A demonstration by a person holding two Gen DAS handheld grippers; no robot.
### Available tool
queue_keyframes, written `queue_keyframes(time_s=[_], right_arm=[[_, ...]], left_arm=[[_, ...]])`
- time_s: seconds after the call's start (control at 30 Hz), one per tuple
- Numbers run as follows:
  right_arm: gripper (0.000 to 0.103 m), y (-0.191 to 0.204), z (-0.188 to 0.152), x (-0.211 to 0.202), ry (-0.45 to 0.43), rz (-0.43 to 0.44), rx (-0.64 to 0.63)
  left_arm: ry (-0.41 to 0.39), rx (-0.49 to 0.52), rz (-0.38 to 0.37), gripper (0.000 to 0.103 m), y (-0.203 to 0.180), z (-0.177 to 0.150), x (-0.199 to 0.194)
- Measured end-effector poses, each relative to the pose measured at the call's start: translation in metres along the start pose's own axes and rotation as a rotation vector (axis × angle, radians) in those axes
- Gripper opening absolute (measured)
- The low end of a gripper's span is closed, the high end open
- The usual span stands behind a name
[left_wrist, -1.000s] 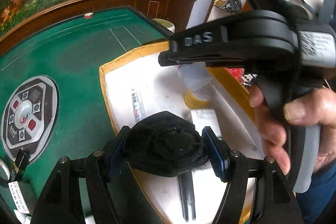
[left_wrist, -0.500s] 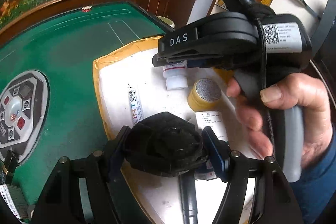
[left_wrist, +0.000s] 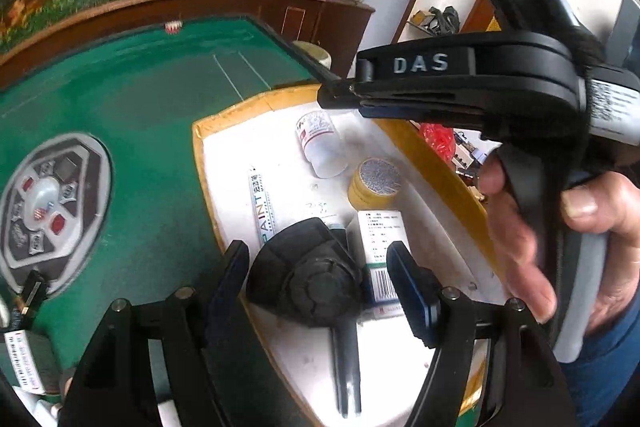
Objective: Organize rigid objects
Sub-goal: 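Open the left tool to drop the holder while the right tool releases the bottle in the tray, then grasp a green-labelled white bottle with the left tool while the right tool grasps a red-labelled white bottle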
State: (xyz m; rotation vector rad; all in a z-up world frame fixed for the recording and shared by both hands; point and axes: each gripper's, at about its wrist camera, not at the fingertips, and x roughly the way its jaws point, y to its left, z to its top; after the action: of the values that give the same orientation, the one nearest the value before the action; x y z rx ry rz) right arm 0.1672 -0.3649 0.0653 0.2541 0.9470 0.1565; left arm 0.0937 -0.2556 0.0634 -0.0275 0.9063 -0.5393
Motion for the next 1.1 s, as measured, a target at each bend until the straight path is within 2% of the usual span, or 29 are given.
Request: queue_keyframes(time_s=[0.37,0.67,0.83,0.9,0.93,0.97,1.03,1.1], right_arm=[[0.036,0.040,-0.044,-0.046,-0.058,0.115,-0.013],[0.036,0.071,-0.068,-0.052,-0.048,0.201,-0.013],[0.037,0.092,-0.088,-0.054,-0.041,0.263,-0.018],[0.044,0.099,-0.102,-0.054,-0.036,0.295,-0.015],[0.054,0.101,-0.108,-0.054,-0.035,0.306,-0.010],[0.059,0.105,-0.117,-0.053,-0.038,0.323,-0.006],[0.059,0.111,-0.134,-0.052,-0.046,0.348,-0.014],[0.059,0.119,-0.153,-0.049,-0.041,0.335,-0.035]], left_arm=[[-0.064,0.072,0.057,0.072,-0.002,-0.022,-0.039],[-0.119,0.078,0.073,0.072,0.012,-0.036,-0.069],[-0.139,0.056,0.071,0.072,0.035,-0.058,-0.091],[-0.148,0.025,0.072,0.072,0.052,-0.076,-0.106],[-0.150,0.009,0.073,0.072,0.061,-0.084,-0.114],[-0.156,-0.009,0.076,0.072,0.073,-0.093,-0.123],[-0.164,-0.035,0.112,0.072,0.093,-0.108,-0.138],[-0.163,-0.073,0.168,0.072,0.116,-0.122,-0.152]])
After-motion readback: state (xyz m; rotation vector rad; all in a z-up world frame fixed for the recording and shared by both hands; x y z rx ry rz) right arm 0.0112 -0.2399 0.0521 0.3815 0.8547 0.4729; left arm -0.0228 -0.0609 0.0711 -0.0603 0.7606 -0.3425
